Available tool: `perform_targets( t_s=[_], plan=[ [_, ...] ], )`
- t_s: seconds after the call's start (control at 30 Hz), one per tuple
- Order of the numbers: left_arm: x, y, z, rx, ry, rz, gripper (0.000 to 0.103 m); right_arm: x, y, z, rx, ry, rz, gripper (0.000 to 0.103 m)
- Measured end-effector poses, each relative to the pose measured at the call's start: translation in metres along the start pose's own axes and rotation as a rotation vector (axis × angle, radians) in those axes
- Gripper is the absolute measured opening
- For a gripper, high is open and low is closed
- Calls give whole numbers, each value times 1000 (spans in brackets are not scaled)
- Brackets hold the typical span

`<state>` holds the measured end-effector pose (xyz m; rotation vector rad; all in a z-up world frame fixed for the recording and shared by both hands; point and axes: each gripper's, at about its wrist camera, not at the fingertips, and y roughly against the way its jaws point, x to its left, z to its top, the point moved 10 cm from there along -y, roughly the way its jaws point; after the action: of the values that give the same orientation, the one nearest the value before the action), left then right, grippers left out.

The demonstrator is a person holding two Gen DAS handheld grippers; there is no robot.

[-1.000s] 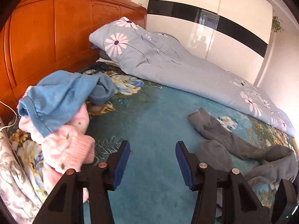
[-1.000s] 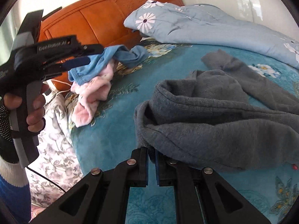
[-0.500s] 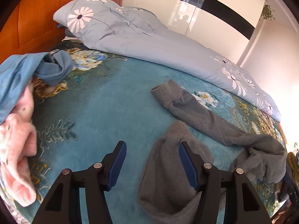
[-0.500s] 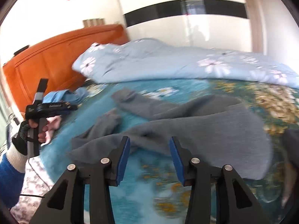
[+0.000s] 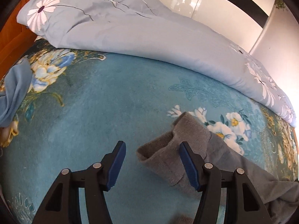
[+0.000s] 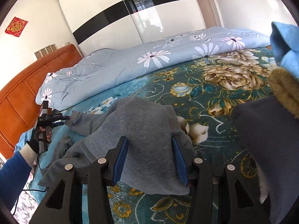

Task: Fold clothes

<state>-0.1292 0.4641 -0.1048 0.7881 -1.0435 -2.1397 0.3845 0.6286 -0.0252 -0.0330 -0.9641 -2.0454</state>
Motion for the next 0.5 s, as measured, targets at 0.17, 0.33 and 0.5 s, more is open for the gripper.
perform_targets(
  t_s=[0.17, 0.33, 0.5],
  plan=[
    [-20, -9, 3, 2, -49, -19, 43, 13, -13, -3, 44, 35, 1, 50],
    [-25, 2, 2, -13, -55, -24, 8, 18, -11, 2, 60, 29, -10, 17],
    [-14, 51, 20, -98, 10, -48, 7, 27, 13, 39, -14, 76, -11, 14]
  ],
)
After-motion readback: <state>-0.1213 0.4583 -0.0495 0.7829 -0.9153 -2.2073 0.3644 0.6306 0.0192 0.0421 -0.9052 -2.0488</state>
